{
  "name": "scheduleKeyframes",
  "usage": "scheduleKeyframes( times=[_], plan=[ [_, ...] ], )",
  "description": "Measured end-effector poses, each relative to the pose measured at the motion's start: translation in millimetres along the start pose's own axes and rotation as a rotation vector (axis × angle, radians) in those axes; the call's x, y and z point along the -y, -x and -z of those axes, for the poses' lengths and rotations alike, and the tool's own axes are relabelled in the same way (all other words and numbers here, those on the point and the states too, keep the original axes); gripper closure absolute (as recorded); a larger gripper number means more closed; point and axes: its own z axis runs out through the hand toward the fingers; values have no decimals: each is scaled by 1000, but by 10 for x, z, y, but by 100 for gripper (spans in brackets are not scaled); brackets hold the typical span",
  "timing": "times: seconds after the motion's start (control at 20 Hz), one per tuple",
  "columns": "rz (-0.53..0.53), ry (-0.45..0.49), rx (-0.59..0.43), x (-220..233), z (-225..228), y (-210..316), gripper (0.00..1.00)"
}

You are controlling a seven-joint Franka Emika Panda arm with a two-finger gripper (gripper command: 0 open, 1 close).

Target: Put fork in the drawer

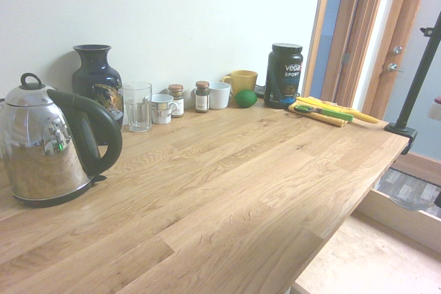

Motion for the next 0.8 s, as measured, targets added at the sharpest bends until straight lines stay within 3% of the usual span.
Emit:
scheduleKeyframes(
  times=[0.8],
  plan=[
    [-23, 51, 75, -229, -1177, -150, 100]
  ],
)
